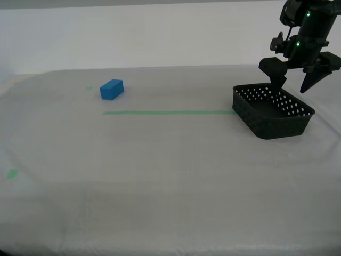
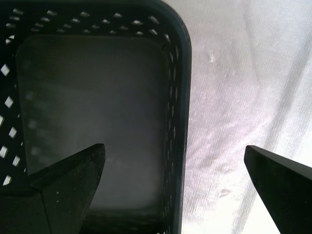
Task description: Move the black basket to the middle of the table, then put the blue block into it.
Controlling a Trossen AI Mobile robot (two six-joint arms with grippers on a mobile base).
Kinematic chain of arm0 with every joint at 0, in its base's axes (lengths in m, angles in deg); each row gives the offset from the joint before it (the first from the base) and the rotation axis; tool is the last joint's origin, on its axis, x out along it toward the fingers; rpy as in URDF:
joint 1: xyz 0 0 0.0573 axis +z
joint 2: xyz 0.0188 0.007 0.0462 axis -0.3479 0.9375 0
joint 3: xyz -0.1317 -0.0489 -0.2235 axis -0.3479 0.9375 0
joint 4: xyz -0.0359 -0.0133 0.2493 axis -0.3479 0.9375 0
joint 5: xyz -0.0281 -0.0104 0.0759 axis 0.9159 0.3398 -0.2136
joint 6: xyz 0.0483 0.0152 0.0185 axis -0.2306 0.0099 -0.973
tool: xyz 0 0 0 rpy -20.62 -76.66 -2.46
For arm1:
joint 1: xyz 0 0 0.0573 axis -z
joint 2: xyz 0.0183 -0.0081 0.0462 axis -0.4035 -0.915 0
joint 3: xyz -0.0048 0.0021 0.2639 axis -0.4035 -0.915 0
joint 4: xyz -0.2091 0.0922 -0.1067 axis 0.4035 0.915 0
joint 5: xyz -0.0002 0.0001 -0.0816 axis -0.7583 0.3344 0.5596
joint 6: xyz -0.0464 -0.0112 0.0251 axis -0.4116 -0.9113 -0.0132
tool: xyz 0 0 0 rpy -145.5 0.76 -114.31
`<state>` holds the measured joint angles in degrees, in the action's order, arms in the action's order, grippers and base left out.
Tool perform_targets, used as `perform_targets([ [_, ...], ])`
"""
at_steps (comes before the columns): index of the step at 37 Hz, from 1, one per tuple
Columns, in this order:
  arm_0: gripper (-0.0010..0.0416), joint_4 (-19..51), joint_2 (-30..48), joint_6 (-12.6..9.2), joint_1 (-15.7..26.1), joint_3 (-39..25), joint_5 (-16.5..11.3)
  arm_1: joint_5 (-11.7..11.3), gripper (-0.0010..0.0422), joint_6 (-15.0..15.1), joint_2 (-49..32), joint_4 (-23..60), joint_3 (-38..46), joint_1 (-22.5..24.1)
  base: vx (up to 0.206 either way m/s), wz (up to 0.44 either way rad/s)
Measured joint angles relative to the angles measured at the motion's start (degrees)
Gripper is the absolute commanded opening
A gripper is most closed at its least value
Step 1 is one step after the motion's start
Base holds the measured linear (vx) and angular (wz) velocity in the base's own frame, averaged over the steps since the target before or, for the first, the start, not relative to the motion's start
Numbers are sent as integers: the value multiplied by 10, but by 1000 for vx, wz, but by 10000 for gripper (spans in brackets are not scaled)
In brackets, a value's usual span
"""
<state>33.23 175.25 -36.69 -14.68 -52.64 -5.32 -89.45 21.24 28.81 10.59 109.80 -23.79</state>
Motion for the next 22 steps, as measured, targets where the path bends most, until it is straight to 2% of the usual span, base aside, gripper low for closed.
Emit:
perform_targets([
  [22,398,-47,42,-6,4,1,7,0,0,0,0,0,0,0,0,0],
])
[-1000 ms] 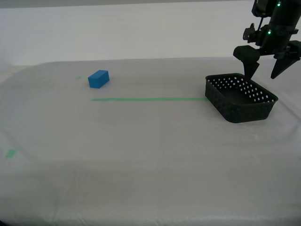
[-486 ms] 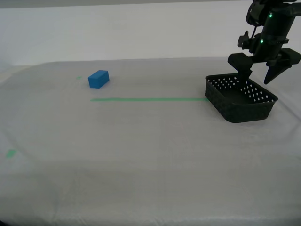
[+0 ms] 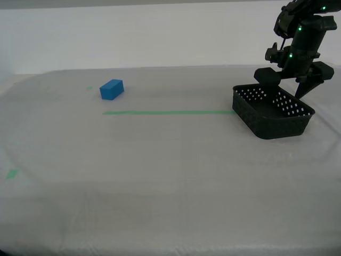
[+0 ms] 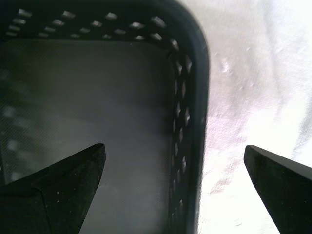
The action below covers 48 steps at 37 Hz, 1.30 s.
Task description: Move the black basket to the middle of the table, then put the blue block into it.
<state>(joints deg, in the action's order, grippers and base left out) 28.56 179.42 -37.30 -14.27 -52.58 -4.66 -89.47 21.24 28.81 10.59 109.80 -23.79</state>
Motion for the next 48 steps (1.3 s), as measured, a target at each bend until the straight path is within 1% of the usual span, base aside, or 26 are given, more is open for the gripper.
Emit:
perform_targets([
  [10,399,-9,8,0,0,0,11,0,0,0,0,0,0,0,0,0],
  [17,398,-14,31,0,1,0,11,0,0,0,0,0,0,0,0,0],
  [29,393,-15,34,-5,2,0,11,0,0,0,0,0,0,0,0,0],
  [33,376,-15,34,-6,2,0,11,0,0,0,0,0,0,0,0,0],
  [39,331,-13,34,-9,2,0,11,0,0,0,0,0,0,0,0,0],
  [48,241,-10,34,-10,2,0,11,0,0,0,0,0,0,0,0,0],
])
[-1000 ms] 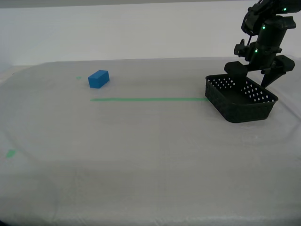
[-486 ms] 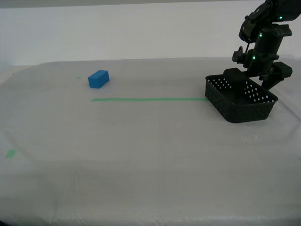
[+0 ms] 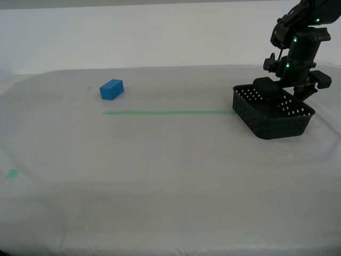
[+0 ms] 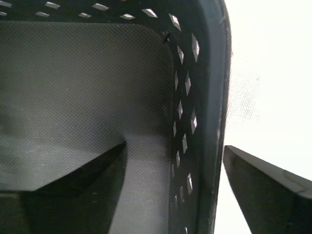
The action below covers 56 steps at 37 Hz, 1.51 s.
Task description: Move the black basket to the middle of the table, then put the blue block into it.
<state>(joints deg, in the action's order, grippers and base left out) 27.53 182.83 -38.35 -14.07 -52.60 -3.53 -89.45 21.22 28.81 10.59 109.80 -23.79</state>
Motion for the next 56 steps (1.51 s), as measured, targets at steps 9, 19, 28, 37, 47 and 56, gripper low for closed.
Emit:
perform_targets([
  [9,135,1,-1,0,0,0,0,0,0,0,0,0,0,0,0,0],
  [19,28,3,-2,-7,0,0,0,0,0,0,0,0,0,0,0,0],
  [28,-3,5,-31,-30,0,0,-3,0,0,0,0,0,0,0,0,0],
  [37,-1,6,-61,-73,1,0,-3,0,0,0,0,0,0,0,0,0],
  [47,-1,4,-65,-138,17,0,-64,0,0,0,0,0,0,0,0,0],
  [56,-1,-4,-68,-185,58,-2,-78,0,0,0,0,0,0,0,0,0],
])
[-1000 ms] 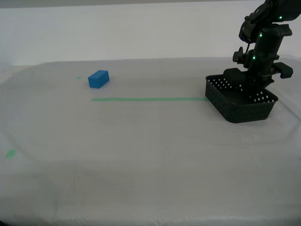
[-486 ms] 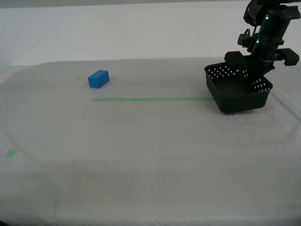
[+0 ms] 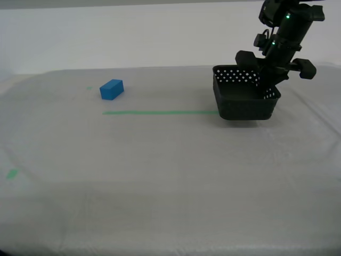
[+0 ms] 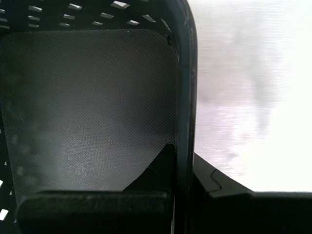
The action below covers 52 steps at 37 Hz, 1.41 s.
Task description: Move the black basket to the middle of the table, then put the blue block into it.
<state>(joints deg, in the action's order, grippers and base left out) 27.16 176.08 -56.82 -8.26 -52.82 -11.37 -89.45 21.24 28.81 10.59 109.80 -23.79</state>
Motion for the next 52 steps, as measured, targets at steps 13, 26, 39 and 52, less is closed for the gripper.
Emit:
perform_targets([
  [13,-1,-14,-1,-67,83,-29,-1,0,0,0,0,0,0,0,0,0],
  [26,-1,54,-1,-108,147,-120,31,0,0,0,0,0,0,0,0,0],
  [39,-1,70,13,-166,190,-167,47,0,0,0,0,0,0,0,0,0],
  [52,-1,63,55,-178,198,-177,40,0,0,0,0,3,0,0,0,0],
])
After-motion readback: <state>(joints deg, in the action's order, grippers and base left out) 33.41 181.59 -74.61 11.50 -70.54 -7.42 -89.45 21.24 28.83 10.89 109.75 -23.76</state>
